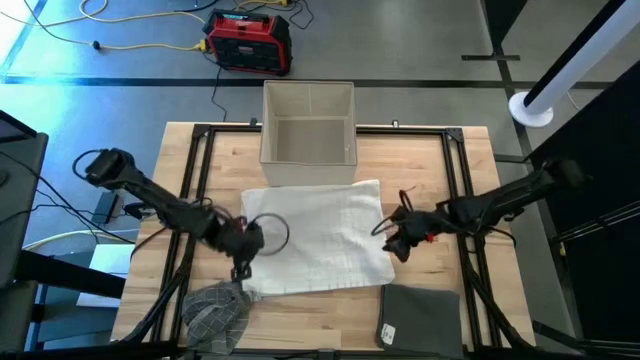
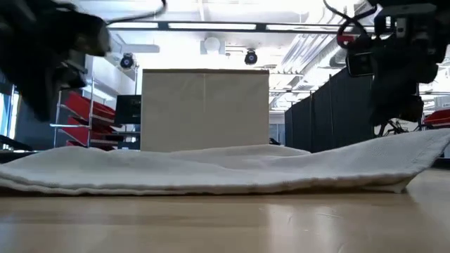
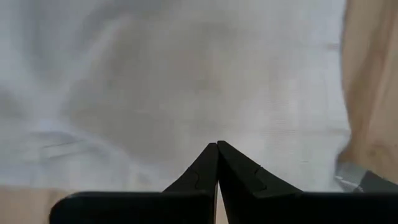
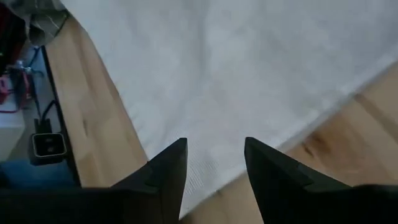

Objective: Fold towel
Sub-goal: Fold the white towel

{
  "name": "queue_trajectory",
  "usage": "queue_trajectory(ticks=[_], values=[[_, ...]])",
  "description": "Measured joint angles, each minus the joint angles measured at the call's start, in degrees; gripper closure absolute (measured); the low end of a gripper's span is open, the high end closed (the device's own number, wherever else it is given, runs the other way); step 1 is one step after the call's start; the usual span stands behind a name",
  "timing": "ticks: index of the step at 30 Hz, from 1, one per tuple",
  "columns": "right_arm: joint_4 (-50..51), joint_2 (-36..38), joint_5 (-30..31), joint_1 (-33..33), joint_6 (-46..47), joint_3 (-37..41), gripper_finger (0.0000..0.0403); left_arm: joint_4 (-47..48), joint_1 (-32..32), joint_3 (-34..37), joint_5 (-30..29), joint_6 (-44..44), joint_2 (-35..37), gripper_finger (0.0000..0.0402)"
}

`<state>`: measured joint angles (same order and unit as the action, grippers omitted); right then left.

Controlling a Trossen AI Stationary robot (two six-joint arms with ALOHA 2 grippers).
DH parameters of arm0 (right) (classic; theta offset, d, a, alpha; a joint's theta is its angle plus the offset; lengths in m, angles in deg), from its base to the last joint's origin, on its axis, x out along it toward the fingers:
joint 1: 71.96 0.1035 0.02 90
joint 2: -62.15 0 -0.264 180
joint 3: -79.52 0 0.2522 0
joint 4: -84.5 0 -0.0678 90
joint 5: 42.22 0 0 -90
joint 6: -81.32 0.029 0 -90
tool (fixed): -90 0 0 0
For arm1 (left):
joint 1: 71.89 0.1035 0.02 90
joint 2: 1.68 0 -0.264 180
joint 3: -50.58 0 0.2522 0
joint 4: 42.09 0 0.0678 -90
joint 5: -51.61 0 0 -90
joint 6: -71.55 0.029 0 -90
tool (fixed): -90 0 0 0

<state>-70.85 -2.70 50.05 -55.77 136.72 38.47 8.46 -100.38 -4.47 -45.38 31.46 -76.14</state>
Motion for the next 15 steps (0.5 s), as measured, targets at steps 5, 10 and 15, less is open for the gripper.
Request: queue_trajectory(ticks=[5, 10, 15], values=[[-5.17, -7.67, 3.64, 1.96, 0.06, -0.02, 0.0333, -12.84, -3.02, 7.20, -2.14, -5.86, -2.78, 0.0401], [-5.87, -14.47, -2.08, 3.86, 1.98, -0.02, 0.0395, -20.53, -3.89, 11.74, 3.13, -11.93, -4.95, 0.0401], [-6.30, -15.68, -7.40, 10.02, 6.37, -0.02, 0.0401, -22.97, -9.23, 12.46, 7.40, -16.36, -5.39, 0.0401]])
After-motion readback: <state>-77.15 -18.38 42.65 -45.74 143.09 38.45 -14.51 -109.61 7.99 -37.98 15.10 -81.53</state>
